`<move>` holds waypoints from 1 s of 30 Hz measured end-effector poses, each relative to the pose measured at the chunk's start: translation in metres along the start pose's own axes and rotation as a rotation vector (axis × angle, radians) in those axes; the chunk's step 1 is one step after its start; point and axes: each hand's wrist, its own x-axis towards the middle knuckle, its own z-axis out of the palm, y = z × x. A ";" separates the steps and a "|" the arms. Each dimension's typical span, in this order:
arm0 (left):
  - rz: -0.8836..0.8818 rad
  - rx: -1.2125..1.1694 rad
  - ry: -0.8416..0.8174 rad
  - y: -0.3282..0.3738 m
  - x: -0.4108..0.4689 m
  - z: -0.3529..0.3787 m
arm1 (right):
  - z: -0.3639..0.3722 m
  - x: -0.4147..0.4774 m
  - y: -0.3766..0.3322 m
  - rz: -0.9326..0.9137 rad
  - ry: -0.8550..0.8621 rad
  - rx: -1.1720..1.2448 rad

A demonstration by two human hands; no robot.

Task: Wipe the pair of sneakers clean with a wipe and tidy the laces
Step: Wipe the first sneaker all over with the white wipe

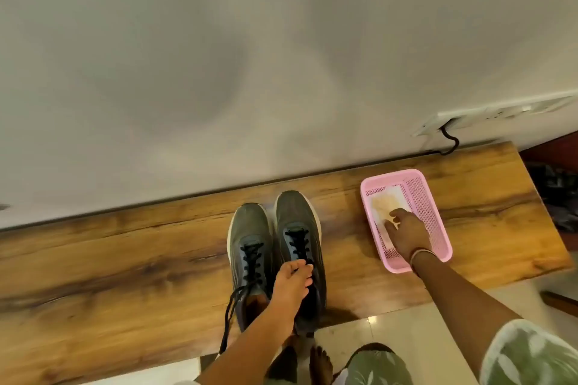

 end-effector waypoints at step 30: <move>0.348 0.709 0.013 0.013 0.027 -0.016 | -0.020 -0.029 -0.020 0.423 0.366 1.188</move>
